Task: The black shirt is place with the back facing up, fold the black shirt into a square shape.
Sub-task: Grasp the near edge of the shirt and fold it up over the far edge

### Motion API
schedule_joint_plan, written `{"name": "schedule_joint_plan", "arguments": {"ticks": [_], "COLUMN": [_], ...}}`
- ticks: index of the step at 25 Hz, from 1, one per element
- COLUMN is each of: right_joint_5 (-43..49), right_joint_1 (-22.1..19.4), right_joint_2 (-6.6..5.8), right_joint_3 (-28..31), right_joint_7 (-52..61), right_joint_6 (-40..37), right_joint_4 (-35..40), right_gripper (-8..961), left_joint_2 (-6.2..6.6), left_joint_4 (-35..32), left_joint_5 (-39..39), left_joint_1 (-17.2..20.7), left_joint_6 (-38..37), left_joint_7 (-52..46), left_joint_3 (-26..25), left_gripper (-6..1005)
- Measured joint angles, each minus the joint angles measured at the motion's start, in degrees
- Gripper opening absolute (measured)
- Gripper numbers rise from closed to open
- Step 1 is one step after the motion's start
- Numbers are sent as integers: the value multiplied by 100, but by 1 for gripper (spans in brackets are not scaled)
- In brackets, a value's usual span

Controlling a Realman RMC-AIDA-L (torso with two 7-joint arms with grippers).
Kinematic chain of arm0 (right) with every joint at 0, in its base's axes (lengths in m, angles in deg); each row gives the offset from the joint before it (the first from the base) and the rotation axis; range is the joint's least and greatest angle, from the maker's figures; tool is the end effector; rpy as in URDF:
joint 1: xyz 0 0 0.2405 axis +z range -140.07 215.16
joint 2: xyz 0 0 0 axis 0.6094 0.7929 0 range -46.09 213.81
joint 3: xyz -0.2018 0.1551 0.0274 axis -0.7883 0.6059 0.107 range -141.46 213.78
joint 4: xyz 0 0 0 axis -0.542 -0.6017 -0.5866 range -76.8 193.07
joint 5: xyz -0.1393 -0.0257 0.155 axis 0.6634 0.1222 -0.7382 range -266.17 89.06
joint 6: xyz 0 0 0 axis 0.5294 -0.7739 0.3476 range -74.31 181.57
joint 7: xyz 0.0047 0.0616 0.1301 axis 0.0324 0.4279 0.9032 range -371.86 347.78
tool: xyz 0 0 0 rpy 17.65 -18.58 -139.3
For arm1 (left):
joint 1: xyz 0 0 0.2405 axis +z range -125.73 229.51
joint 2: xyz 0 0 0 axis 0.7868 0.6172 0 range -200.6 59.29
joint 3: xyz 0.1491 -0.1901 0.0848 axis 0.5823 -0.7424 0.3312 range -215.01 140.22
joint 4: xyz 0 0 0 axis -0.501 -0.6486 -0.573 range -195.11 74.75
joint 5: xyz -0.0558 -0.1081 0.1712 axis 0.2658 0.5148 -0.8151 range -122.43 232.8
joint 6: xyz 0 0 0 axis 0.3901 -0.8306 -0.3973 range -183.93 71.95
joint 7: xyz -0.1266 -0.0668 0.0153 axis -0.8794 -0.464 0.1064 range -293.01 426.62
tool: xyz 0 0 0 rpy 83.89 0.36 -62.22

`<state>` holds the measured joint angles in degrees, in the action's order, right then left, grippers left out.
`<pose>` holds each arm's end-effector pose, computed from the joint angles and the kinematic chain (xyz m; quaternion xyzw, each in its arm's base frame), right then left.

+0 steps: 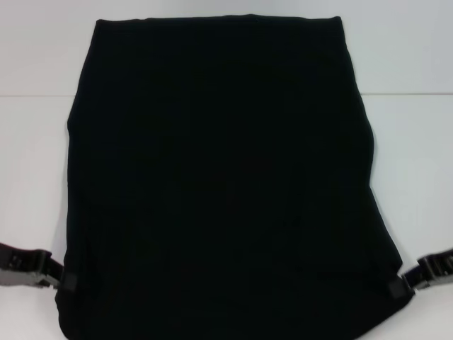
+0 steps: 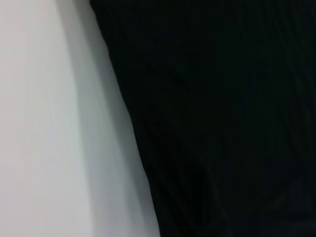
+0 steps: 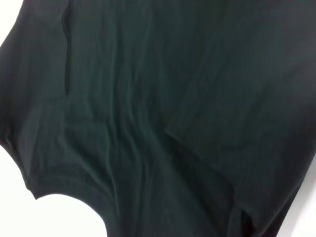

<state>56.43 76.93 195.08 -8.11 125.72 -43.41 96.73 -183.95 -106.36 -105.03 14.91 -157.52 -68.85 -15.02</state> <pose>0.2852 0.3358 0.0326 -0.8023 0.5947 -0.0499 0.0159 -0.3204 0.3151 0.0681 -0.7511 -0.6560 0.0109 0.0735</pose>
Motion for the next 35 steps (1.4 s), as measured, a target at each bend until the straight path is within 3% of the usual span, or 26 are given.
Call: {"name": "schedule_joint_plan", "arguments": {"ticks": [7,14,26,35], "right_joint_5": [11,-8,-237,-533], "right_joint_1": [-533,-831,-418,-54], "right_joint_2": [-4,-4,-61,-212], "right_joint_3": [108,294,1568,1647], "right_joint_7": [84,60,-463,-246], "right_joint_6": [-760,-981,-1126,26], "right_joint_4": [510,721,674,684], "right_gripper": [67,68,69,69], "left_joint_2": [-46,-130,104,110], "left_joint_4": [-127,-105,378,788], "left_joint_5": [-46,3,1111,1166], "left_joint_1": [189,197,-357,-1002], "left_joint_6": [-559,-977,-445,893], "left_joint_7": [31,324,205,-323], "left_joint_3": [138,235,182,183], "left_gripper": [135,141,150,156]}}
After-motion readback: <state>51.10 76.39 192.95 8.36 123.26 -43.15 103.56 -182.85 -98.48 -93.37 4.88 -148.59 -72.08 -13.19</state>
